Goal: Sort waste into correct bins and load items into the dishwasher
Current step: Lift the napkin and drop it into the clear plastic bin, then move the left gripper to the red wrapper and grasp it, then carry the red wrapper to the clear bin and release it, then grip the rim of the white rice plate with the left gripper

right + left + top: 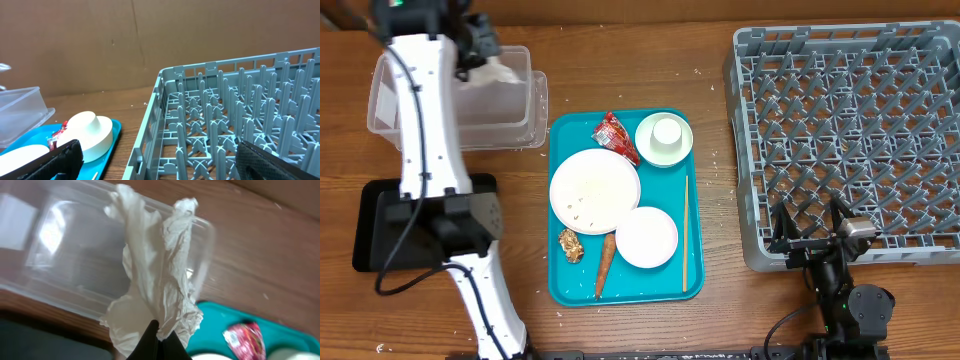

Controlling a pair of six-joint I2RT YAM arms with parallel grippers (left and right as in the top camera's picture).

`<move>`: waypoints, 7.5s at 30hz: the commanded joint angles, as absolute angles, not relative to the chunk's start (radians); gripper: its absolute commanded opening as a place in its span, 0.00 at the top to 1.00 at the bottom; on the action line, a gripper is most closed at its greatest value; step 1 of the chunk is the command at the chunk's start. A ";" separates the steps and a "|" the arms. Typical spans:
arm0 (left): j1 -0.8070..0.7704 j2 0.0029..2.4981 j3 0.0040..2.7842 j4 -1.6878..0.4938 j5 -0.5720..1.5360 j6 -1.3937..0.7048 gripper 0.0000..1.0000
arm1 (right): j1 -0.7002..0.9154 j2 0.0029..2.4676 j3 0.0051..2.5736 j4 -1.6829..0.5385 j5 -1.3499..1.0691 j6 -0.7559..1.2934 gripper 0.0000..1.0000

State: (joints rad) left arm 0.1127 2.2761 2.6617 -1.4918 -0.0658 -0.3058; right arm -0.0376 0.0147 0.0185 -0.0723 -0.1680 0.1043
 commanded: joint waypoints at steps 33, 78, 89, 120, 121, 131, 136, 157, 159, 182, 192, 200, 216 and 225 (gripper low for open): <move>-0.173 2.286 2.486 -1.514 0.170 -0.229 0.22 | -0.032 0.003 0.008 -0.068 -0.166 0.104 0.00; -0.321 2.350 2.027 -0.997 -0.008 -0.658 0.30 | -0.032 0.003 0.008 -0.068 -0.166 0.104 0.00; -0.345 2.351 1.938 -0.985 0.007 -0.738 0.36 | -0.032 0.003 0.008 -0.068 -0.166 0.104 0.00; -0.181 2.342 2.522 -1.387 -0.062 -0.672 0.96 | -0.032 0.003 0.008 -0.068 -0.166 0.104 0.00; -0.157 2.342 2.563 -1.401 -0.072 -0.667 0.96 | -0.032 0.003 0.008 -0.068 -0.166 0.104 0.00; 0.075 2.344 2.634 -1.356 -0.189 -0.620 0.95 | -0.032 0.003 0.008 -0.068 -0.166 0.104 0.00; 0.152 2.351 2.620 -1.382 -0.182 -0.574 0.00 | -0.032 0.003 0.008 -0.068 -0.166 0.104 0.00; -0.190 2.351 2.605 -1.544 0.266 -0.126 0.00 | -0.032 0.003 0.008 -0.068 -0.166 0.104 0.00; -0.244 2.351 2.592 -1.530 0.211 -0.127 0.00 | -0.032 0.003 0.008 -0.068 -0.166 0.104 0.00; -0.324 2.341 2.464 -1.690 0.079 -0.317 0.03 | -0.032 0.003 0.008 -0.068 -0.166 0.104 0.00; -0.263 2.164 2.337 -1.690 0.059 -0.281 0.04 | -0.032 0.003 0.008 -0.068 -0.166 0.104 0.00; -0.229 1.943 1.956 -1.669 0.008 -0.303 0.00 | -0.032 0.003 0.008 -0.068 -0.166 0.104 0.00; -0.221 1.966 1.556 -0.982 -0.004 -0.114 0.16 | -0.032 0.003 0.008 -0.068 -0.166 0.104 0.00; -0.216 1.977 1.499 -0.908 -0.004 0.081 0.00 | -0.032 0.003 0.008 -0.068 -0.166 0.104 0.00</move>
State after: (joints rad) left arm -0.2264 1.9648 1.5112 -0.9123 0.0097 -0.0254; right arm -0.0376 0.0147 0.0185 -0.0727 -0.1680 0.1040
